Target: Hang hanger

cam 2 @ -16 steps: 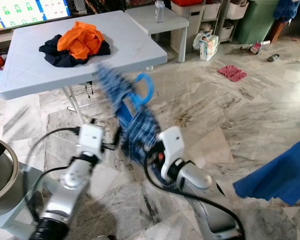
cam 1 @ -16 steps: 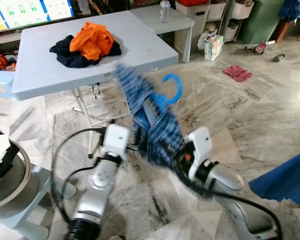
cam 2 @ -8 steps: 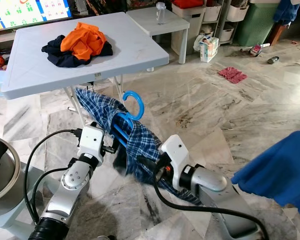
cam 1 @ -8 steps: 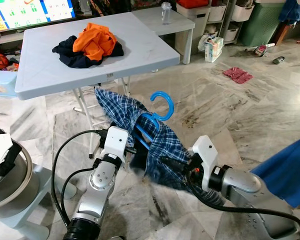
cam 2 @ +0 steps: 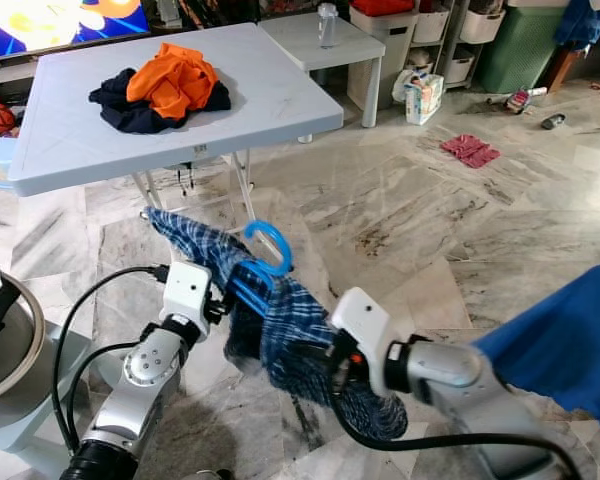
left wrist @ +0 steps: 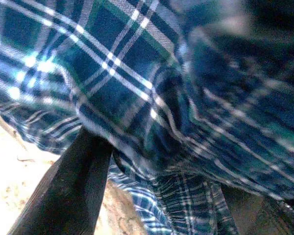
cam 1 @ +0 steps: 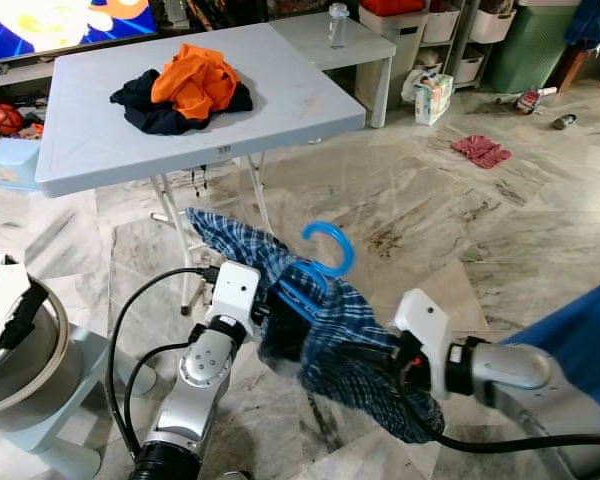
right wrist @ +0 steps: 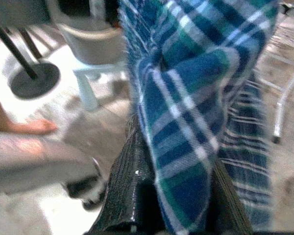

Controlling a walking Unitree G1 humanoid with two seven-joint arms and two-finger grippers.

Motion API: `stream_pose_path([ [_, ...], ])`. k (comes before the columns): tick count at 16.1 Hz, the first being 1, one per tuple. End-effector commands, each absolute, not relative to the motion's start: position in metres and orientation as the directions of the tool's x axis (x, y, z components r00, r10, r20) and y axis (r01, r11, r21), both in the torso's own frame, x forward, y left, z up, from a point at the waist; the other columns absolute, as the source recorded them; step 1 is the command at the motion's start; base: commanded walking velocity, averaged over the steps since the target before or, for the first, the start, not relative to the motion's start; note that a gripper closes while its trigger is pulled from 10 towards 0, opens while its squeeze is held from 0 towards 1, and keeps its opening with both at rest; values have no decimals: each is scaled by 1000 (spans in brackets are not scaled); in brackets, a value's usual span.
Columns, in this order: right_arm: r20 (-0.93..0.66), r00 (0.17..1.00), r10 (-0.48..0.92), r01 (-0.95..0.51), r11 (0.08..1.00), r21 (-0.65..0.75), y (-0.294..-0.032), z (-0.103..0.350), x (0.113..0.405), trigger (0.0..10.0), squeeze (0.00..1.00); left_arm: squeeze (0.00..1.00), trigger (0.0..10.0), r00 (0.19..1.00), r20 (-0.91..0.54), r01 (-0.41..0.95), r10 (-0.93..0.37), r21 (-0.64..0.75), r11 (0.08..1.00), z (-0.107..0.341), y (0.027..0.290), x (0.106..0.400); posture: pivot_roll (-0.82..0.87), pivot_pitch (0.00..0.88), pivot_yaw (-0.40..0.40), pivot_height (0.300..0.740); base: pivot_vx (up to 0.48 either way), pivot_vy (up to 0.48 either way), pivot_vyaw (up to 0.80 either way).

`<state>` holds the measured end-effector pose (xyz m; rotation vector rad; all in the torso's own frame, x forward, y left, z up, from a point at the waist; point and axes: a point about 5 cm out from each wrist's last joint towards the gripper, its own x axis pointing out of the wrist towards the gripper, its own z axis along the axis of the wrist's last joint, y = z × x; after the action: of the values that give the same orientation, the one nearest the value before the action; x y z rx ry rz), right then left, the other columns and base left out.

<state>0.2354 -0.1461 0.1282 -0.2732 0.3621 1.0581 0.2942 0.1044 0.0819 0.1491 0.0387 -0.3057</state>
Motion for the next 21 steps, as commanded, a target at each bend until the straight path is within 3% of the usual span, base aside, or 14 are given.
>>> stream_pose_path([
  [1,-467,408,784,-896,443,-38,-151,121,234,10000,0,0,0,957,-54,289,-284,150,945,85,110,297,-68,72,12,740,0,0,0],
  [4,-557,457,693,-875,462,-143,-176,117,244,10000,0,0,0,953,-89,301,-290,160,940,81,113,295,-67,76,14,740,0,0,0],
  [10,-598,534,598,-838,468,-280,-191,115,256,10000,0,0,0,933,-111,356,-342,138,924,79,108,292,-64,81,15,740,0,0,0],
  [11,-628,558,542,-821,471,-323,-202,112,260,10000,0,0,0,912,-101,407,-397,125,905,86,102,291,-63,84,15,740,0,0,0],
  [14,-713,582,392,-805,400,-437,-231,104,263,10000,0,0,0,872,-99,487,-479,89,869,95,96,293,-65,84,15,740,0,0,0],
  [17,-722,613,321,-780,388,-491,-243,103,265,10000,0,0,0,839,-118,539,-532,39,841,96,92,292,-72,86,16,740,0,0,0],
  [19,-720,602,345,-792,370,-485,-245,101,263,10000,0,0,0,834,-122,545,-537,43,837,97,93,292,-72,88,16,740,0,0,0],
  [21,-739,537,407,-841,320,-435,-252,109,249,10000,0,0,0,849,-140,522,-510,65,851,96,108,298,-71,92,14,740,0,0,0],
])
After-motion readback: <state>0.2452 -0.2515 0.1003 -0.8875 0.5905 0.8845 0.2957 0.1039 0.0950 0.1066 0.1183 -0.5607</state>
